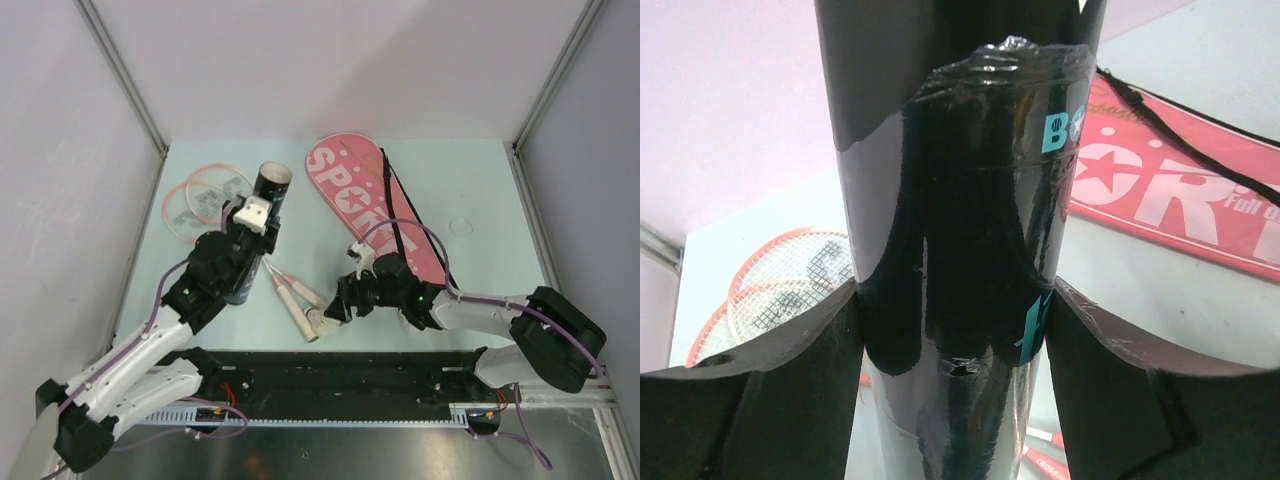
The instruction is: Pack up the badminton gear
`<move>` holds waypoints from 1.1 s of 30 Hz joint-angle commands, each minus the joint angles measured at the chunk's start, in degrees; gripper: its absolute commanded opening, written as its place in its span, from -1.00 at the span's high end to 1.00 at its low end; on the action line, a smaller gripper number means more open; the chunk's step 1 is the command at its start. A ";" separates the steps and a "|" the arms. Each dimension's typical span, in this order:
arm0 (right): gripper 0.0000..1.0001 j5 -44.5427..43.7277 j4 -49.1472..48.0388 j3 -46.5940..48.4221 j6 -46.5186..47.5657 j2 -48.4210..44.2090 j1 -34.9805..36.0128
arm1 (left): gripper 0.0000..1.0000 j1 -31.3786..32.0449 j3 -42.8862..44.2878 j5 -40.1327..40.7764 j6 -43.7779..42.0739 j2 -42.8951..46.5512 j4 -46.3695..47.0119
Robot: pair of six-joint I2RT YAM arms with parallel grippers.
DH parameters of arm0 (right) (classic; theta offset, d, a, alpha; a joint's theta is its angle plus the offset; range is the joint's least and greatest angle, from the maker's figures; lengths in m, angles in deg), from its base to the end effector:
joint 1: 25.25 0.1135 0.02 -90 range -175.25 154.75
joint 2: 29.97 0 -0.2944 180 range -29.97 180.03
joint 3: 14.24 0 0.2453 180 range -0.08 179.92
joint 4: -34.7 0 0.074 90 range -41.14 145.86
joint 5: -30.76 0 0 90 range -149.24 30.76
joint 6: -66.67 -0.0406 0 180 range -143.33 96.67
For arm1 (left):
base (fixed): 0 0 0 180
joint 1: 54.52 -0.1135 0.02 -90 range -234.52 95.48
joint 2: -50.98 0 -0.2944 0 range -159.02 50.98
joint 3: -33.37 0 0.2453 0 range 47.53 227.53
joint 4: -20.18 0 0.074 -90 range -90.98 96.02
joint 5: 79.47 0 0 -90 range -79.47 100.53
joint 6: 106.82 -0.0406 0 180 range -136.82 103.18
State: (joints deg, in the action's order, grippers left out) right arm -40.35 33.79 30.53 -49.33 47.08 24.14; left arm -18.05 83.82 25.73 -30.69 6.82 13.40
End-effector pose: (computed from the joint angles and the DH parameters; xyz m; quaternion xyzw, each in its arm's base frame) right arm 0.1576 0.2040 0.2109 -0.2530 0.8260 0.4085 0.2947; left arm 0.1397 -0.0900 0.3445 0.2151 0.6767 -0.0447 0.7028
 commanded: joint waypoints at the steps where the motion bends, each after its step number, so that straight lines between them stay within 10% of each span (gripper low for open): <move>1: -0.54 -0.16 -9.55 0.85 -5.81 0.99 2.56 | 0.96 0.01 9.75 6.85 5.52 -5.05 1.68; 15: -0.38 -12.81 3.10 0.77 -20.65 -2.61 12.04 | 0.99 0.01 10.12 11.25 3.94 -6.91 2.38; 33: -0.08 -35.51 -5.59 4.63 -31.22 8.37 20.05 | 0.99 0.01 8.18 8.18 5.69 -1.89 2.55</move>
State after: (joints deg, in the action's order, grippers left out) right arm -70.90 32.10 31.34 -79.47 53.73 43.83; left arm -18.07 91.97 35.15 -26.99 3.04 12.11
